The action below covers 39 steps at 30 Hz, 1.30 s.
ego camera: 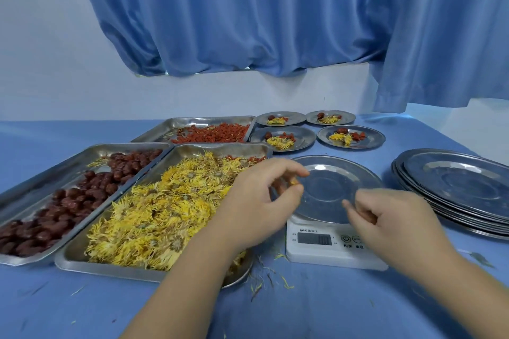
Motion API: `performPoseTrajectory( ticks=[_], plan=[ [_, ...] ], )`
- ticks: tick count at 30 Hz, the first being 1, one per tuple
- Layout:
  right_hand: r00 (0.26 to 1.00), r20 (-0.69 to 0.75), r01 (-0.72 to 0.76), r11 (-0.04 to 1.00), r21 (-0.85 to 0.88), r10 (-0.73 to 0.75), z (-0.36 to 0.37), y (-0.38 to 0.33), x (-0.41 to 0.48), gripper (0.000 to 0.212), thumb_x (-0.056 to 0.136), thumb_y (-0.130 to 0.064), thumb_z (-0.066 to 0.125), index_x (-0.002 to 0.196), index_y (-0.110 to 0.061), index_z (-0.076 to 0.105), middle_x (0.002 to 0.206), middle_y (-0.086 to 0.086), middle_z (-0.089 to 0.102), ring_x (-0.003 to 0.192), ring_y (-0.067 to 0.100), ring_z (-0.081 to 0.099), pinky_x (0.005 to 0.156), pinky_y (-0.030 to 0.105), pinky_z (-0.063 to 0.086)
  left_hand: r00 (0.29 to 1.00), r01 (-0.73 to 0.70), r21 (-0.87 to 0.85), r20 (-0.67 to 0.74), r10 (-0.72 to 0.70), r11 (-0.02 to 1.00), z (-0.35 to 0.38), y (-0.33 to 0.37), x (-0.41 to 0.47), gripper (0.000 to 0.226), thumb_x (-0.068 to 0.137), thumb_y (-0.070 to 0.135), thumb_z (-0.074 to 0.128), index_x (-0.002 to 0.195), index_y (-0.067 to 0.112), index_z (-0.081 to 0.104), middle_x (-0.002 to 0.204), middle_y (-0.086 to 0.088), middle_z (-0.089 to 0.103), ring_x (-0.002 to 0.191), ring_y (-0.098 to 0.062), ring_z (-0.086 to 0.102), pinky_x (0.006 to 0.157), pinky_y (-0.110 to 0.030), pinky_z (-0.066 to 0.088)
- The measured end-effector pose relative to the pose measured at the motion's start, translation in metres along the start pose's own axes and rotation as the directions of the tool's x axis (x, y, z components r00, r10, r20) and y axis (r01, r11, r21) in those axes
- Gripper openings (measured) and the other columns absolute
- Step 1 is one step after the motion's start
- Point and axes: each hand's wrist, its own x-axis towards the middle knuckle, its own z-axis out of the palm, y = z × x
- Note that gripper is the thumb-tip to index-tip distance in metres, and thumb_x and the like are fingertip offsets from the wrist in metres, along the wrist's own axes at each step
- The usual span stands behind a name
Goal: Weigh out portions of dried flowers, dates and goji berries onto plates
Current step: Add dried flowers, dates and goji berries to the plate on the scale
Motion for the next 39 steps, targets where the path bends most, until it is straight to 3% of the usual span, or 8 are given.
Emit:
performPoseTrajectory(
  ticks=[4, 10, 13, 17, 21, 30, 36, 39],
  plan=[
    [0.995, 0.043, 0.087, 0.996, 0.002, -0.087, -0.003, 0.009, -0.010, 0.063, 0.073, -0.008, 0.076, 0.057, -0.025, 0.017, 0.048, -0.012, 0.017, 0.043, 0.009, 0.021, 0.043, 0.023, 0.026, 0.977, 0.187, -0.109, -0.078, -0.196, 0.976, -0.037, -0.003, 0.002, 0.021, 0.093, 0.027, 0.055, 0.102, 0.043, 0.064, 0.090, 0.014, 0.068, 0.081, -0.007, 0.064, 0.071, -0.028, 0.055],
    [0.994, 0.026, 0.104, 0.993, 0.060, -0.106, -0.004, 0.009, -0.004, 0.062, 0.076, -0.015, 0.074, 0.056, -0.028, 0.016, 0.046, -0.013, 0.019, 0.043, 0.005, 0.023, 0.042, 0.029, 0.035, 0.938, 0.294, 0.233, 0.117, -0.326, 0.927, -0.096, -0.025, 0.007, 0.014, 0.091, 0.041, 0.054, 0.099, 0.048, 0.064, 0.093, 0.024, 0.067, 0.084, 0.004, 0.063, 0.072, -0.020, 0.045],
    [0.986, 0.082, 0.140, 0.989, 0.038, -0.143, 0.000, 0.008, -0.007, 0.063, 0.078, -0.020, 0.074, 0.057, -0.029, 0.015, 0.047, -0.011, 0.020, 0.045, 0.005, 0.024, 0.045, 0.027, 0.030, 0.913, 0.296, 0.362, 0.164, -0.373, 0.884, -0.101, -0.040, 0.016, 0.014, 0.092, 0.035, 0.059, 0.101, 0.043, 0.067, 0.100, 0.022, 0.067, 0.090, 0.001, 0.063, 0.080, -0.023, 0.050],
    [0.986, 0.077, 0.144, 0.988, 0.055, -0.148, 0.003, 0.010, -0.008, 0.059, 0.080, -0.023, 0.071, 0.057, -0.027, 0.017, 0.048, -0.010, 0.024, 0.045, 0.008, 0.027, 0.049, 0.027, 0.031, 0.899, 0.251, 0.552, 0.171, -0.402, 0.796, -0.096, -0.064, 0.036, 0.021, 0.094, 0.023, 0.060, 0.109, 0.036, 0.066, 0.114, 0.016, 0.064, 0.097, -0.002, 0.059, 0.076, -0.017, 0.044],
    [0.986, 0.066, 0.145, 0.987, 0.075, -0.150, 0.002, 0.012, -0.007, 0.052, 0.079, -0.029, 0.065, 0.058, -0.027, 0.017, 0.049, -0.010, 0.022, 0.046, 0.006, 0.025, 0.048, 0.024, 0.028, 0.875, 0.192, 0.672, 0.212, -0.435, 0.715, -0.092, -0.085, 0.054, 0.036, 0.093, 0.016, 0.061, 0.127, 0.029, 0.061, 0.132, 0.007, 0.059, 0.115, -0.010, 0.056, 0.097, -0.031, 0.046],
    [0.987, 0.076, 0.139, 0.989, 0.050, -0.142, -0.001, 0.013, -0.006, 0.053, 0.077, -0.025, 0.070, 0.058, -0.024, 0.021, 0.049, -0.010, 0.022, 0.046, 0.006, 0.025, 0.046, 0.026, 0.030, 0.747, 0.112, 0.771, 0.351, -0.565, 0.626, -0.078, -0.110, 0.070, 0.041, 0.086, 0.029, 0.070, 0.126, 0.027, 0.059, 0.119, 0.004, 0.064, 0.104, -0.012, 0.059, 0.093, -0.030, 0.049],
    [0.991, 0.065, 0.108, 0.991, 0.078, -0.113, -0.003, 0.014, -0.006, 0.056, 0.079, -0.021, 0.072, 0.056, -0.023, 0.021, 0.049, -0.008, 0.026, 0.047, 0.012, 0.029, 0.044, 0.032, 0.037, 0.788, 0.242, 0.664, 0.291, -0.543, 0.707, -0.089, -0.110, 0.070, 0.036, 0.082, 0.031, 0.075, 0.115, 0.031, 0.063, 0.101, 0.009, 0.064, 0.090, -0.007, 0.060, 0.072, -0.023, 0.045],
    [0.990, 0.072, 0.114, 0.991, 0.077, -0.119, -0.004, 0.013, -0.006, 0.054, 0.079, -0.024, 0.069, 0.057, -0.023, 0.021, 0.049, -0.009, 0.024, 0.047, 0.011, 0.029, 0.044, 0.030, 0.035, 0.823, 0.322, 0.545, 0.242, -0.514, 0.774, -0.102, -0.102, 0.069, 0.031, 0.080, 0.040, 0.075, 0.109, 0.036, 0.065, 0.098, 0.008, 0.064, 0.091, -0.009, 0.061, 0.076, -0.027, 0.046]
  ],
)
